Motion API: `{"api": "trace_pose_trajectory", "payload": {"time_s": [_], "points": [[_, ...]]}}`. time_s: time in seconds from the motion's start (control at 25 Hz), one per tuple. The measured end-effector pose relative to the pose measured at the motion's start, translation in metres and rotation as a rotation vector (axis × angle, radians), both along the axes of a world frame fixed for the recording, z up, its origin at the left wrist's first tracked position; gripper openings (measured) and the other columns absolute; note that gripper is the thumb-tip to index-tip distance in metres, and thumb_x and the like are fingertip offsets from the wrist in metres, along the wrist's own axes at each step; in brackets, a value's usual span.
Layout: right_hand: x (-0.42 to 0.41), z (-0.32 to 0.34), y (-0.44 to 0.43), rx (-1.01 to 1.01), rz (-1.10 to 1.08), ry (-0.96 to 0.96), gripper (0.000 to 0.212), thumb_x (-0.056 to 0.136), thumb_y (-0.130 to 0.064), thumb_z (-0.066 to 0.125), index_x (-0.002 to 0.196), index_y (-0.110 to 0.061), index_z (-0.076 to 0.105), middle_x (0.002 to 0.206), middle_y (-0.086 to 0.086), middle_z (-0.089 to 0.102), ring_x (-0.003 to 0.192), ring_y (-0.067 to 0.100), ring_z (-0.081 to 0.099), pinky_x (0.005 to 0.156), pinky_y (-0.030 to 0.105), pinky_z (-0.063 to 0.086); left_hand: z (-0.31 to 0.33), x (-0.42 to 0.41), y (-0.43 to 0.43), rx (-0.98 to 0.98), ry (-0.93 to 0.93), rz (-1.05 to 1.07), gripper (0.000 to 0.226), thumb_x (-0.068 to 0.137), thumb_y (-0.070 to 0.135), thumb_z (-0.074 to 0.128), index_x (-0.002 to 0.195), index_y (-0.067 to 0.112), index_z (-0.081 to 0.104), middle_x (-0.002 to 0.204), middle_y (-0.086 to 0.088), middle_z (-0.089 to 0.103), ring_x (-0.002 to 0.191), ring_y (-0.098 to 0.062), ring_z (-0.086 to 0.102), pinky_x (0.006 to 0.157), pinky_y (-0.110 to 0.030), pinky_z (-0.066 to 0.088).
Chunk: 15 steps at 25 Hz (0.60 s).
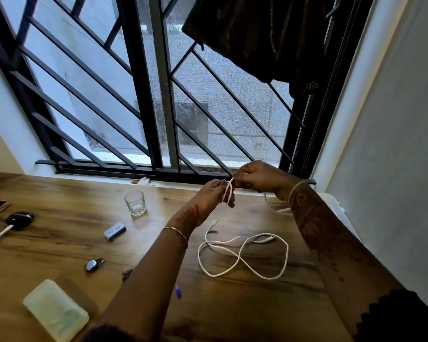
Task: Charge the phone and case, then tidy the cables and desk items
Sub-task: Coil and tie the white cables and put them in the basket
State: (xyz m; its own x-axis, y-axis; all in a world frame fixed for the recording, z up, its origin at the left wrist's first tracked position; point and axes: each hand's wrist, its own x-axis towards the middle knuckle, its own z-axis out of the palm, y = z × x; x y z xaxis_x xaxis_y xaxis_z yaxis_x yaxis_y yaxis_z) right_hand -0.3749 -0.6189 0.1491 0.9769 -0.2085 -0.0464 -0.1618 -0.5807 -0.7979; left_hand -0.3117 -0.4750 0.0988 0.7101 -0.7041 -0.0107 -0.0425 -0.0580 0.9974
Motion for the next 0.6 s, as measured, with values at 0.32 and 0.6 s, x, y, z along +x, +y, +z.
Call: {"api": "trace_pose_trajectory", "payload": {"time_s": [0.32,0.6], "points": [[0.001,-0.016,0.005,0.230,-0.200,-0.304,0.022,0.089,-0.026,0.065,0.072,-0.012,0.065,0.045,-0.014,0.058,0.042,-0.007,0.052,0.041,0.006,0.036,0.001,-0.007,0.003,-0.239,0.198,-0.140,0.026,0.098,0.018,0.047,0.093,-0.004,0.060,0.068,-0.005,0.042,0.057,-0.009,0.036,0.072,-0.023,0.042],[-0.001,-0.042,0.016,0.262,-0.241,-0.162,0.024,0.096,-0.019,0.051,0.073,-0.021,0.057,0.059,-0.002,0.048,0.049,0.010,0.038,0.038,0.016,0.029,0.010,-0.003,-0.004,-0.536,0.643,-0.110,0.041,0.101,0.031,0.033,0.086,-0.001,0.053,0.047,0.006,0.046,0.042,-0.003,0.040,0.054,-0.017,0.030]]}}
